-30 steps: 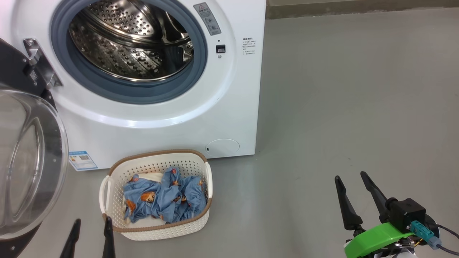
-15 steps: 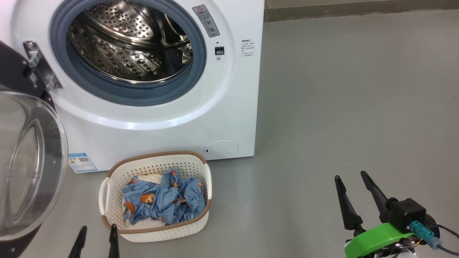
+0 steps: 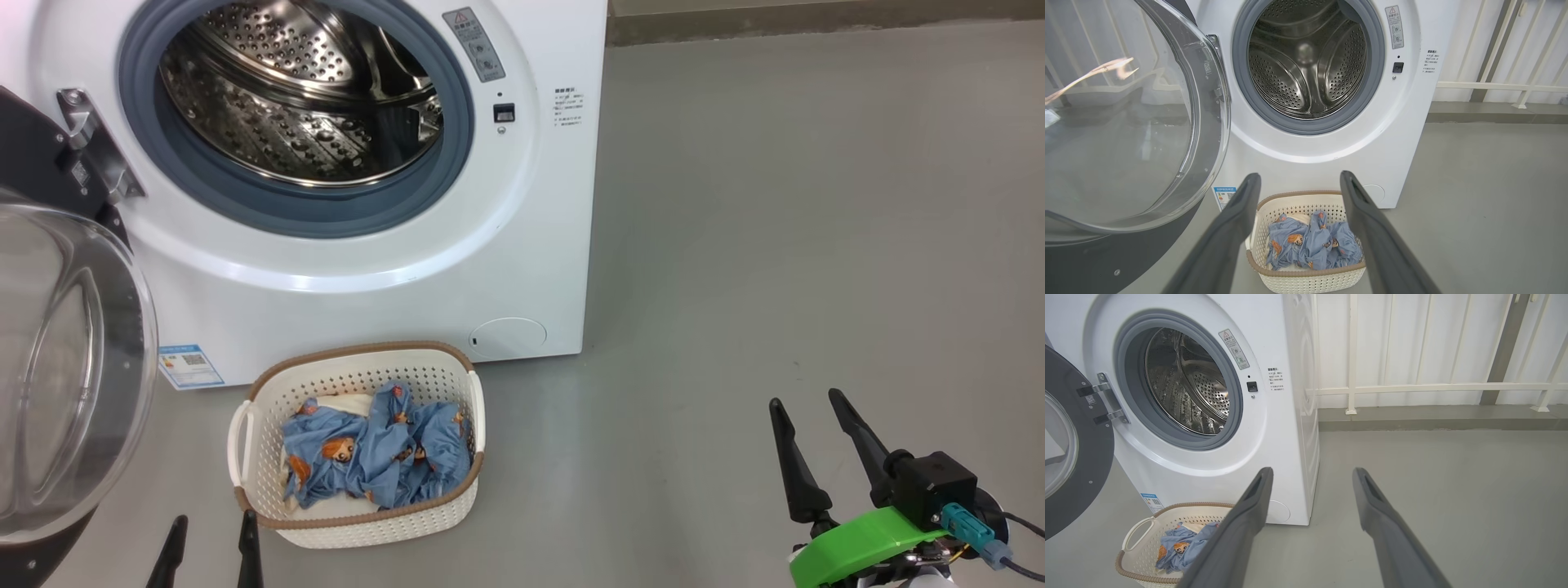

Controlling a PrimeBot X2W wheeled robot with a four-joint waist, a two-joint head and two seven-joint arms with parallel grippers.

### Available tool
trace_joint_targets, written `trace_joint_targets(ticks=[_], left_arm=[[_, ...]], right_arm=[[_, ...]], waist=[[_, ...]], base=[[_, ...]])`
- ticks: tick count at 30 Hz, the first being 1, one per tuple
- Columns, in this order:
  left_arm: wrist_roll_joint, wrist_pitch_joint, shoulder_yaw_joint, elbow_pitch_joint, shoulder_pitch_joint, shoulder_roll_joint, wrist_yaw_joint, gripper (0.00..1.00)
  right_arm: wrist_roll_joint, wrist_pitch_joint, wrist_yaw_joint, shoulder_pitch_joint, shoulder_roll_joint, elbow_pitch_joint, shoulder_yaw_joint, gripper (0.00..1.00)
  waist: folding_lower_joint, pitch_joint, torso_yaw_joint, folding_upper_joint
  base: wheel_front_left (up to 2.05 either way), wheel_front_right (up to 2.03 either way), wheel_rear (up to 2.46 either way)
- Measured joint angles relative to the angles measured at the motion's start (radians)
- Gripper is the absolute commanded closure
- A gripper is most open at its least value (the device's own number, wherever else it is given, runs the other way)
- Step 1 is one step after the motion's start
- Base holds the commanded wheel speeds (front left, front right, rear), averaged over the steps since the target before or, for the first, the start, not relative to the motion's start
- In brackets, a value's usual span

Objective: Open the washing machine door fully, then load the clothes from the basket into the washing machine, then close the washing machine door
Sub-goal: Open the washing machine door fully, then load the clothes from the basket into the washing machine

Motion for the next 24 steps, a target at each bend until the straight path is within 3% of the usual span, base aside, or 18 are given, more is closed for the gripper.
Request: trace_joint_targets(ticks=[14,24], left_arm=[[0.001,0.0,0.007,-0.002,0.0,0.0,0.001,0.0],[0.001,0.0,0.009,0.007,0.0,0.0,0.001,0.0]], right_arm=[[0.0,0.0,0.0,0.0,0.0,0.0,-0.001,0.0],[0.002,0.0,0.0,0.02,0.001,0.004,-0.001,0.0]], waist=[[0.0,-0.002,0.006,0.0],[0.0,-0.001,0.01,0.0]], base=[[0.08,-0.08,0.0],[1.18,-1.18,0.0]])
